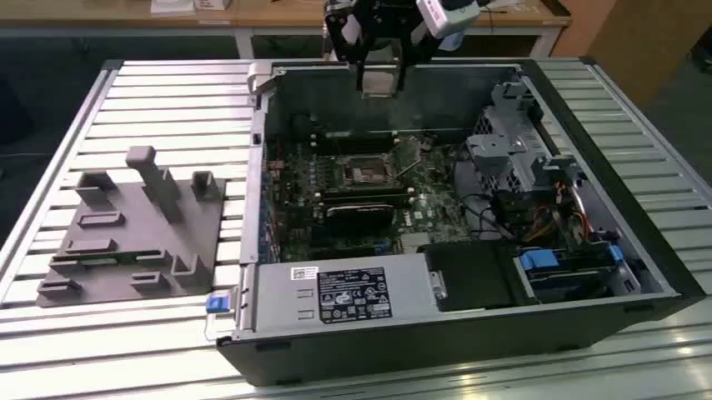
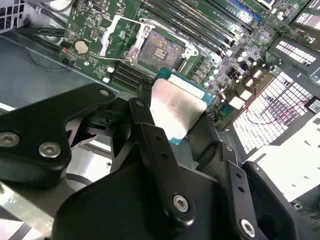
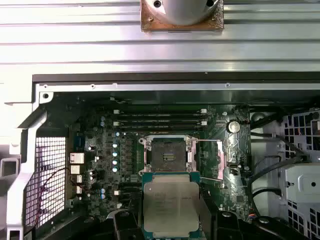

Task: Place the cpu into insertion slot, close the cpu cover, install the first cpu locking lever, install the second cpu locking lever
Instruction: 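Place the cpu into insertion slot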

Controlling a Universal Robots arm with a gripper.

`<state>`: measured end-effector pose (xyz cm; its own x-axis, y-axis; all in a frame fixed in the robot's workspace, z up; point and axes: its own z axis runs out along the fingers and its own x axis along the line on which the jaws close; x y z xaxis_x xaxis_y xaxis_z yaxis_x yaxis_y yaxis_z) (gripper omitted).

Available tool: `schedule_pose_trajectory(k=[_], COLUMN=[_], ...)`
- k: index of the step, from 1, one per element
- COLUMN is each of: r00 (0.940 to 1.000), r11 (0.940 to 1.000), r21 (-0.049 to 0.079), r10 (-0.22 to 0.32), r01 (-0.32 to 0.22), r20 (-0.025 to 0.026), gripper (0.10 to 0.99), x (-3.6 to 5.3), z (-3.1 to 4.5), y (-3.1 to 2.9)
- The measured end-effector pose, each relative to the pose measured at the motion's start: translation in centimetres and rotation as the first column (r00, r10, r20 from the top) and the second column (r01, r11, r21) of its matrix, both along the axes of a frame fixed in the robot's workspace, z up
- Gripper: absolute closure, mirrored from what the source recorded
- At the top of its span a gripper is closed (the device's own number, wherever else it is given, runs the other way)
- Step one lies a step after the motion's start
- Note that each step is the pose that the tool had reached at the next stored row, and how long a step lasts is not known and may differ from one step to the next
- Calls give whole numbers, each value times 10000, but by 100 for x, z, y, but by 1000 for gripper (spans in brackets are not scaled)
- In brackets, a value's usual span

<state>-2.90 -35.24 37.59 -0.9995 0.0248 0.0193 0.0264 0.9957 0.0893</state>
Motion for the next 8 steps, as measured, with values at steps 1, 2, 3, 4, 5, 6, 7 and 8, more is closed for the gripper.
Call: schedule_pose_trajectory(k=[1, 2, 3, 4, 5, 6, 7, 8], r00=[10000, 10000, 10000, 10000, 10000, 10000, 10000, 10000], r11=[10000, 10000, 10000, 10000, 10000, 10000, 10000, 10000], r21=[0, 0, 0, 0, -1, 1, 1, 0], r10=[0, 0, 0, 0, 0, 0, 0, 0], r01=[0, 0, 0, 0, 0, 0, 0, 0], r20=[0, 0, 0, 0, -1, 0, 0, 0], gripper=[549, 549, 549, 549, 549, 549, 549, 549], x=[0, 0, 0, 0, 0, 0, 0, 0], z=[0, 0, 0, 0, -2, -5, -9, -14], y=[0, 0, 0, 0, 0, 0, 0, 0])
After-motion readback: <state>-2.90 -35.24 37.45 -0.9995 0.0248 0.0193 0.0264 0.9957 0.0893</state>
